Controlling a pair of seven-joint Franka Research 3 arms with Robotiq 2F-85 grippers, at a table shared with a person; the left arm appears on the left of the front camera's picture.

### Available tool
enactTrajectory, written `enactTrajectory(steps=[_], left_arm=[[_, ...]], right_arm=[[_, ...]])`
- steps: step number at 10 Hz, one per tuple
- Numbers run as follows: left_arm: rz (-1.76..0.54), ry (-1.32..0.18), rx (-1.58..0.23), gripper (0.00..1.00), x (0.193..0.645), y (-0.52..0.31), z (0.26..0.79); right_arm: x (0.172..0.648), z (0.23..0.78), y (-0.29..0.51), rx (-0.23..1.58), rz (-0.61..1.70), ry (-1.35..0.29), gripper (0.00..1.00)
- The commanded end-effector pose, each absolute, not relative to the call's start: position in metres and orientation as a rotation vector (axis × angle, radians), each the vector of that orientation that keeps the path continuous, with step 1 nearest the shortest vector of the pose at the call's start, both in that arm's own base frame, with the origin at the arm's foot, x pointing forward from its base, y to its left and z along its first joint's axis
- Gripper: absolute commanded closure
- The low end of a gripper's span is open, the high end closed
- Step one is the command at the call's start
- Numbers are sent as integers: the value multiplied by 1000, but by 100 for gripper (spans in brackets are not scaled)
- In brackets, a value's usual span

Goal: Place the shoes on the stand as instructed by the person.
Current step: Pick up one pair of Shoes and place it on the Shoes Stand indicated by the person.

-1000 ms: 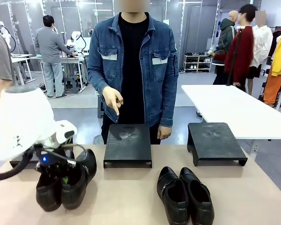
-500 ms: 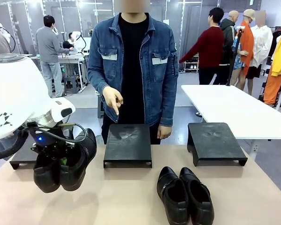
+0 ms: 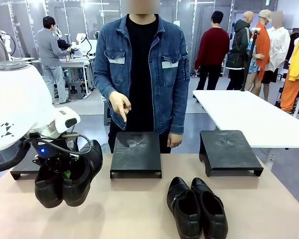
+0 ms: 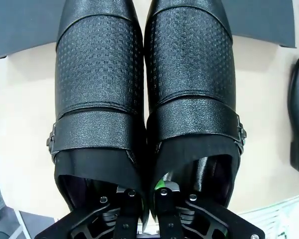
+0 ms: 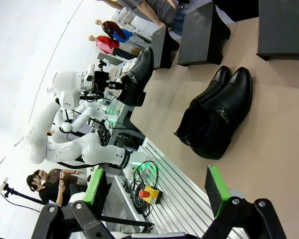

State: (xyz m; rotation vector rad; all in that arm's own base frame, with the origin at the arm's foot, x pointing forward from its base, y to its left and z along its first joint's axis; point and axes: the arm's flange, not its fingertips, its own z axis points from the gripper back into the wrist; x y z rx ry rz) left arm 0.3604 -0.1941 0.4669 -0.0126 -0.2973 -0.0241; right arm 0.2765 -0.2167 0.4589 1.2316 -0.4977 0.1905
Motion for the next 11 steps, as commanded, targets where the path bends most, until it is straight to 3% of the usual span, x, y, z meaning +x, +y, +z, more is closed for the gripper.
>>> enactTrajectory(steps=[1,2,5,11], left_arm=[[-21,-314,-27,100,361,-196,475],[-24,-297,-13,93,360,-194,467],[43,-512,-95,93,367,-235,487],[-30,-616,-70,93,442,-320,503]], right_arm=[[276,460,-218,1237,202,-505,0],[276,460,-218,1237,202,-505,0],[276,460,-218,1237,202,-505,0],[276,460,-218,1237,202,-505,0]])
